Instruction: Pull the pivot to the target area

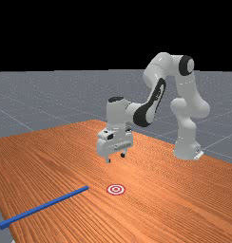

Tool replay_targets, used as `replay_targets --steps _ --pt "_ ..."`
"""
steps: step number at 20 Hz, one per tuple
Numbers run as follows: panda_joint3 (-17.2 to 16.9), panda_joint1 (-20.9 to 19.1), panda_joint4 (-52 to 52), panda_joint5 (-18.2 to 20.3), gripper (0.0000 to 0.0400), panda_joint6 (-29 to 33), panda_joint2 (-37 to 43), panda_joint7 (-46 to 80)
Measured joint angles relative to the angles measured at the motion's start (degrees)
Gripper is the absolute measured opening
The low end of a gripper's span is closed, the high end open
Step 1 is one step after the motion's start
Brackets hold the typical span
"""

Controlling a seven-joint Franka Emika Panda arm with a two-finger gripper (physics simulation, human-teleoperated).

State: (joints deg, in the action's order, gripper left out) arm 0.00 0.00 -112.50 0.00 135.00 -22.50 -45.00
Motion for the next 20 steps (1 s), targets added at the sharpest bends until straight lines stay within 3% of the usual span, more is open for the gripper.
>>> replay_targets --steps 1,2,3,5,6,7,9,12,20 --pt "-0.01 0.00 1.98 0.03 0.0243 -6.99 2.11 0.00" --pt "-0.01 -0.01 5.54 0.03 0.0148 -13.94 5.29 0.00" --pt "-0.01 0.00 10.60 0.03 0.0090 -21.14 7.59 0.01" --pt "-0.01 0.01 26.44 0.03 0.0033 -37.01 8.00 0.01" --pt "-0.12 0.30 27.34 -1.35 0.0177 -36.86 9.35 0.70" --pt "-0.06 0.04 27.46 -0.05 0.0265 -36.82 9.58 0.48" --pt "-0.11 0.03 27.49 -0.04 0.0350 -36.82 9.63 0.69" --pt "-0.12 -0.05 27.48 -0.04 0.0389 -36.82 9.64 0.39" --pt "-0.26 -0.24 29.10 -0.02 0.0400 -38.68 8.73 0.17"
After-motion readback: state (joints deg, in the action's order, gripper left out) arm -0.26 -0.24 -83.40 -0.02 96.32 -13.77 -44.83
